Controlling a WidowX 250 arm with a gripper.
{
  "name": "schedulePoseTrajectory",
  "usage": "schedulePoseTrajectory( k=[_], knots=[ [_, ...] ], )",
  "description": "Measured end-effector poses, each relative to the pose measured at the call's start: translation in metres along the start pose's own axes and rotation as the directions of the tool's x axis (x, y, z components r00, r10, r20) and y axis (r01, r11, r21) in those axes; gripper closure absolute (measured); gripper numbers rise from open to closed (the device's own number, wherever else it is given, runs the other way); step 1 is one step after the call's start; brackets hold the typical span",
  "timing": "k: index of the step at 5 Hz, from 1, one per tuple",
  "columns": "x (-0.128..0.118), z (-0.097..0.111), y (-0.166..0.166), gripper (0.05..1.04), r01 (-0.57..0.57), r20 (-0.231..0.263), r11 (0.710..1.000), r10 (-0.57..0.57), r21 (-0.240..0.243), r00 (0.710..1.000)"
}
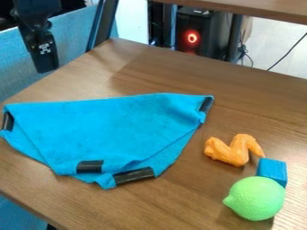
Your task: Unfold the cloth from bottom right to top left
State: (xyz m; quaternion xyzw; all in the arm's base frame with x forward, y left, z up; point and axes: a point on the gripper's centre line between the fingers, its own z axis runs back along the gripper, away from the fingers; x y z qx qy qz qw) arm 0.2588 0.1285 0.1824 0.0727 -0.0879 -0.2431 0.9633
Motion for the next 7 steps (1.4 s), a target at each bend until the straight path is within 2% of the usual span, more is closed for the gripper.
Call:
schedulePoseTrajectory(
  k=[1, 2, 3, 4, 5, 6, 7],
  knots=[
    [-0.001, -0.007, -0.002, 0.083, -0.003, -0.010, 1.000, 0.003, -0.015, 1.000],
    [0.003, -0.022, -0.023, 0.083, 0.051, -0.017, 0.998, -0.050, 0.024, 0.999],
    [0.002, -0.030, -0.038, 0.083, 0.074, -0.023, 0.993, -0.073, 0.086, 0.997],
    [0.004, -0.038, -0.057, 0.083, 0.123, -0.014, 0.976, -0.122, 0.181, 0.992],
    [0.003, -0.044, -0.073, 0.083, 0.183, -0.019, 0.956, -0.183, 0.231, 0.983],
    [-0.001, -0.048, -0.083, 0.083, 0.236, -0.032, 0.936, -0.236, 0.260, 0.971],
    [-0.011, -0.056, -0.087, 0.083, 0.294, -0.069, 0.920, -0.286, 0.261, 0.956]
  ],
)
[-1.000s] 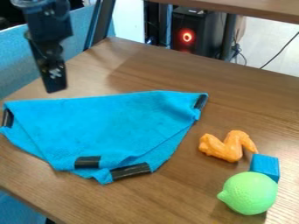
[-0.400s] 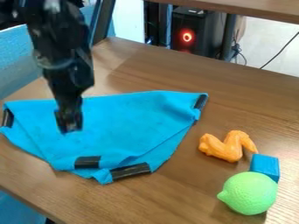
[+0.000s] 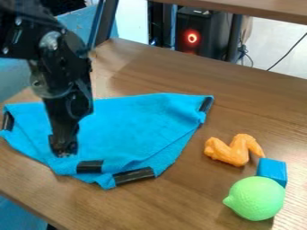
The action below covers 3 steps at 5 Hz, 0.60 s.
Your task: Unfold the cloth from bottom right to top left
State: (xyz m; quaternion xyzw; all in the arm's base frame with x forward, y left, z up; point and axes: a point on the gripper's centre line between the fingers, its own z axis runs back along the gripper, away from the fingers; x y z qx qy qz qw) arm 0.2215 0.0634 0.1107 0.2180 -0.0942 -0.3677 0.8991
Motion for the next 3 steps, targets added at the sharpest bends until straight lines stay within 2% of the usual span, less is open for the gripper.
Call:
schedulePoseTrajectory(
  k=[1, 3],
  knots=[
    [-0.0047, -0.0049, -0.0073, 0.083, 0.039, -0.012, 0.999, -0.039, -0.011, 0.999],
    [-0.0056, -0.0021, -0.0156, 0.083, 0.064, 0.009, 0.998, -0.064, -0.004, 0.998]
  ],
)
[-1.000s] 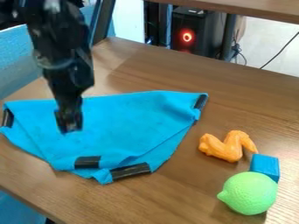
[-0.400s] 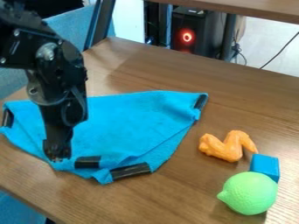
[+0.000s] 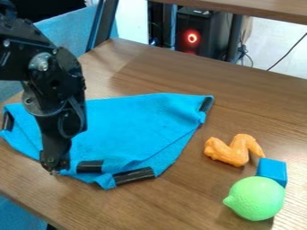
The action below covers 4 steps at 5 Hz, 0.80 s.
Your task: Unfold the cloth from bottom right to top left
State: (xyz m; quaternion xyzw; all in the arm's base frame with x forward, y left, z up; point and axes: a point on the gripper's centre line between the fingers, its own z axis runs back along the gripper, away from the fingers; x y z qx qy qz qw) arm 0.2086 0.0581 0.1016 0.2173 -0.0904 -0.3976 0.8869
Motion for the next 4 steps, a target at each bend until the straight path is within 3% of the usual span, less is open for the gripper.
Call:
schedulePoseTrajectory(
  k=[4],
  knots=[
    [0.015, -0.007, -0.009, 0.083, 0.007, 0.006, 1.000, -0.007, -0.004, 1.000]
  ],
)
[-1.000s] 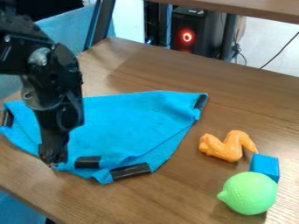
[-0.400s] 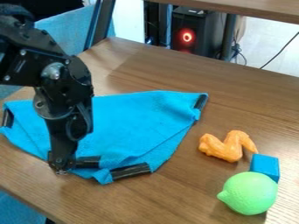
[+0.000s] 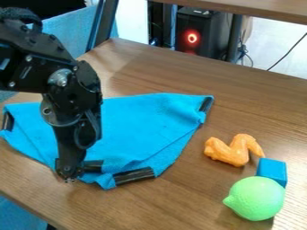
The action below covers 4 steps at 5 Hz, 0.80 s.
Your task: Unfold the cloth from bottom right to top left
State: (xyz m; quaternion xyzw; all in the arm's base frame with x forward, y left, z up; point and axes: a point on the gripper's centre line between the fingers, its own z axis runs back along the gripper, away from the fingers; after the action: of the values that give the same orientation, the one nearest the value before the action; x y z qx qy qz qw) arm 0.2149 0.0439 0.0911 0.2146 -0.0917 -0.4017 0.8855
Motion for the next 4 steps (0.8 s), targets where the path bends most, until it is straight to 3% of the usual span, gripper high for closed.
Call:
schedulePoseTrajectory(
  k=[4],
  knots=[
    [0.006, -0.013, -0.004, 0.121, -0.002, -0.039, 1.000, 0.001, -0.017, 0.999]
  ],
)
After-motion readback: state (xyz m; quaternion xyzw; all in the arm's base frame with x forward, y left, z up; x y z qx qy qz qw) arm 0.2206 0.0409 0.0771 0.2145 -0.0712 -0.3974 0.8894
